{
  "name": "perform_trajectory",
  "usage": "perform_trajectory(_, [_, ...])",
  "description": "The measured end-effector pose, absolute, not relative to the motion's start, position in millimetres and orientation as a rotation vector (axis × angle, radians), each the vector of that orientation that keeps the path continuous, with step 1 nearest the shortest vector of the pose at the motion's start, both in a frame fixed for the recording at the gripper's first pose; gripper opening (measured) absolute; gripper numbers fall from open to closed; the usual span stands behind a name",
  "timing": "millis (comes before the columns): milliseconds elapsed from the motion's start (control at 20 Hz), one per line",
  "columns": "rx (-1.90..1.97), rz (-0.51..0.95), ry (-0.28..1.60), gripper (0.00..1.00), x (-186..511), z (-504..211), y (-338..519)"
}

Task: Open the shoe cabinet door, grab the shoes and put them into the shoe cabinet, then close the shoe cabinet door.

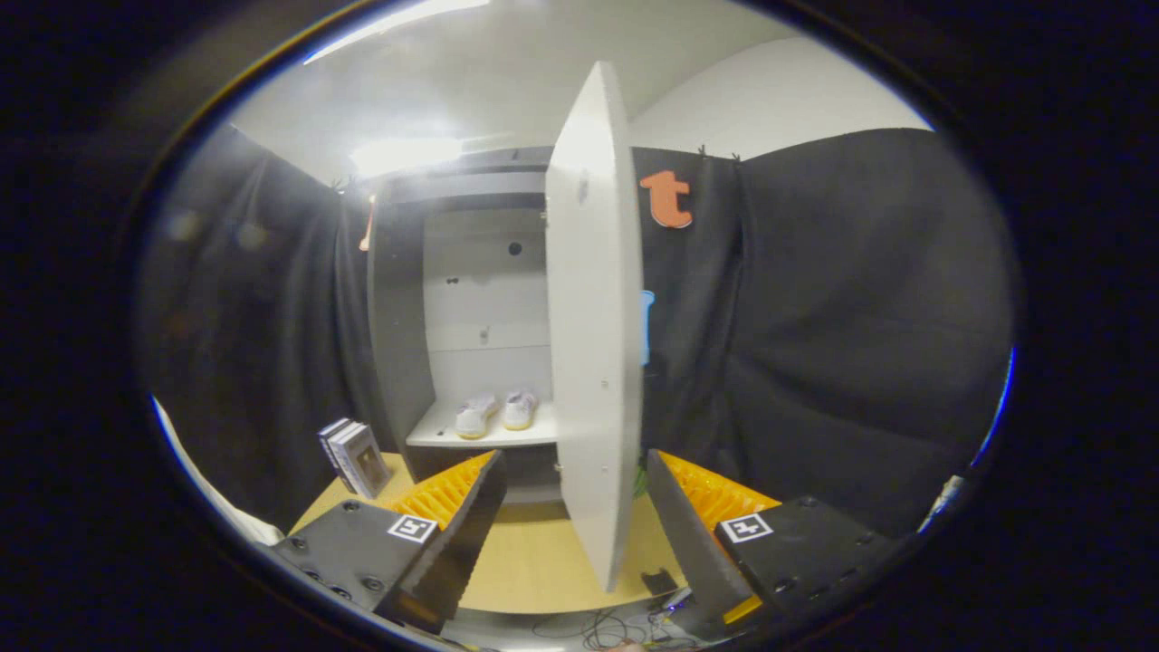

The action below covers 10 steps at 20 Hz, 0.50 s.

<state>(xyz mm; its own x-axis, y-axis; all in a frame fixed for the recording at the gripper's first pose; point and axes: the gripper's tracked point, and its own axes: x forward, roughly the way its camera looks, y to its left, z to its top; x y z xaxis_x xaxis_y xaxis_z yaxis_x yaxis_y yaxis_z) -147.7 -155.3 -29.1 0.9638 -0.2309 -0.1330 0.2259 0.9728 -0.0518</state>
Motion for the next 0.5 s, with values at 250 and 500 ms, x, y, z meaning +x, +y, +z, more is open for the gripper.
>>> perform_trajectory(250, [-0.06, -0.267, 0.125, 0.97, -132.3, -27.3, -249.8])
perform_trajectory(500, [-0.066, -0.214, 0.103, 0.97, -62.5, -33.7, -302.5])
